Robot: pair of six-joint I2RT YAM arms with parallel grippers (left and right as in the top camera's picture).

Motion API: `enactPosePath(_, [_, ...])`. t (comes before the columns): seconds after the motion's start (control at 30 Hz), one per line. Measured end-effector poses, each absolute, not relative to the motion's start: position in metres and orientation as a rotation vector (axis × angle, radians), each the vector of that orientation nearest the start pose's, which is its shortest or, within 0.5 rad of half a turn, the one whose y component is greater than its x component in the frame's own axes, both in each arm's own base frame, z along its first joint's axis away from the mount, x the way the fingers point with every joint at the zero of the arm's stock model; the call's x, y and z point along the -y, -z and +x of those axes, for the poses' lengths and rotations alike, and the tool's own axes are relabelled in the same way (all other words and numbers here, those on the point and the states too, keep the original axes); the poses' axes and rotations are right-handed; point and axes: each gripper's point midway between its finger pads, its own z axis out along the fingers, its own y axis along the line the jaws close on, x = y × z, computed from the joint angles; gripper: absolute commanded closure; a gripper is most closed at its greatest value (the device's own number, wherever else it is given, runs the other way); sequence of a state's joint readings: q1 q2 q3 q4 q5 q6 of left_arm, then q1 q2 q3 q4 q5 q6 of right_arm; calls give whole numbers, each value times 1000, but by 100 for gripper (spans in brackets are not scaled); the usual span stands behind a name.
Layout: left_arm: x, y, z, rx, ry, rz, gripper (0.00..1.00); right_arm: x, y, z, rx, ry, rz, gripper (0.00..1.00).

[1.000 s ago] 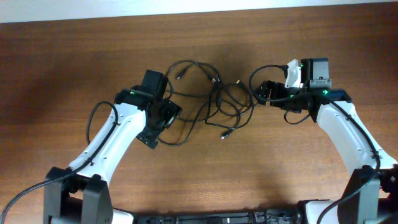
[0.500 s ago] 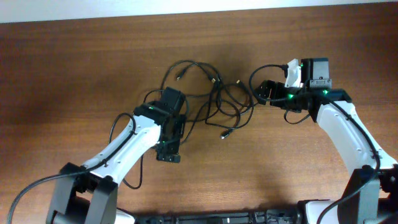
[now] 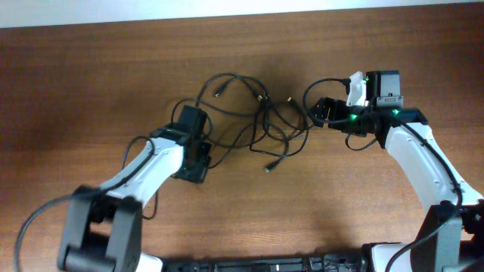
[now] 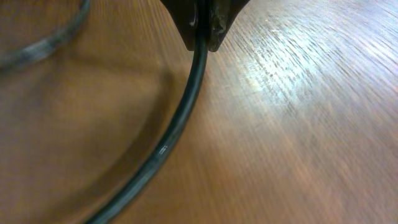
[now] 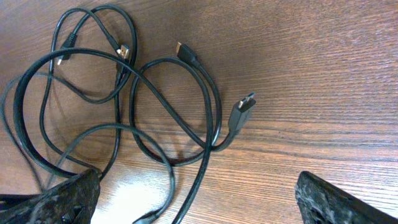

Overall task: Untangle cables
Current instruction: 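Lift one black cable with the left gripper and swing it leftward, then place the cable at the table's far left and open the left gripper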

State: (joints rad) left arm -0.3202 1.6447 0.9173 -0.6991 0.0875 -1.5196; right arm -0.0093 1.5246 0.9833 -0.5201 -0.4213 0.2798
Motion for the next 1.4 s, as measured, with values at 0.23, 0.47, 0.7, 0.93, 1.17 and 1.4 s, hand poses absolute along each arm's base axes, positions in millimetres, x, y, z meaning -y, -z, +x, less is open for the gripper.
enactPosePath(0.23, [87, -381, 362, -1942, 468, -395, 100, -78, -99, 346, -2669, -752, 248, 2])
enactPosePath(0.47, [84, -396, 362, -1892, 421, -333, 100, -194, -156, 377, -2384, -1055, 35, 6])
enactPosePath(0.7, [56, -405, 363, -1818, 283, -437, 100, -224, -34, 352, -2743, -884, 465, 96])
enactPosePath(0.93, [-68, -495, 270, -1268, -113, -912, 100, -111, 1, 319, -2940, -417, 809, 96])
enactPosePath(1.17, [-130, -487, 308, -1066, -340, -1107, 100, -108, -2, 323, -2923, -407, 805, 48])
enactPosePath(1.4, [-292, -441, 413, -921, -585, -1089, 100, -107, -5, 325, -2912, -392, 804, 42])
